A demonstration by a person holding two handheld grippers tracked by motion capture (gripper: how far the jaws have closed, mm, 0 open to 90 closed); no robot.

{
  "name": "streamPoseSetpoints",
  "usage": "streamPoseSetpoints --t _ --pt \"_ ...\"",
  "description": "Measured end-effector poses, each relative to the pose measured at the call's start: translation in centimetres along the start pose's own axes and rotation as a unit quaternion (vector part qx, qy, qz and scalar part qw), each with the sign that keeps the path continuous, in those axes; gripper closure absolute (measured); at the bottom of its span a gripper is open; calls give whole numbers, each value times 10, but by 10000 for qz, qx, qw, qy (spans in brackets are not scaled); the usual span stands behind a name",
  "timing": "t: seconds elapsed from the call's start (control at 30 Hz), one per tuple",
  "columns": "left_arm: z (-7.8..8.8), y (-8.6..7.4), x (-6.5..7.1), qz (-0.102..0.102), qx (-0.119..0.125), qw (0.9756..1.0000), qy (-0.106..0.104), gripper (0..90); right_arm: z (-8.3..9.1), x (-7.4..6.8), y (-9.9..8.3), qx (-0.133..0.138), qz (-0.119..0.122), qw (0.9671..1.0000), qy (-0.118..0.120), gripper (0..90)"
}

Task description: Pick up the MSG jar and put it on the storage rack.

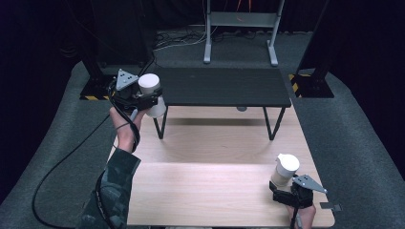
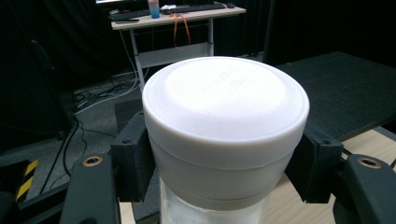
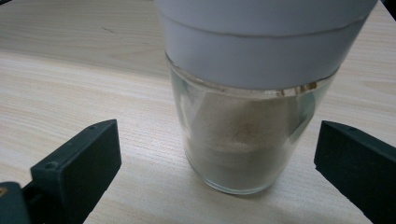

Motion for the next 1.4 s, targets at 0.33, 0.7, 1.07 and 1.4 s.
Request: streamPoseSetpoints --t 0.33,0.7,1.07,1.4 --pt "-8 11 -4 41 2 10000 72 344 0 0 0 1 7 10000 -2 0" --pt "-23 23 -3 62 4 9999 128 344 0 0 0 12 10 10000 -8 0" --pt "-37 26 -5 44 -96 9997 200 344 0 0 0 20 0 10000 -3 0" --pt "-46 23 -11 79 -122 9996 245 344 1 0 -1 28 7 10000 -4 0"
Point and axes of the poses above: each handheld gripper's, and its own axes: z roughly backward along the jaws, y roughly out of its top, x roughly to its right, the point moved 7 cm from there along -z, roughly forward along the jaws, and after that the axes turned 1 degree about -x, right-handed, at the moved point
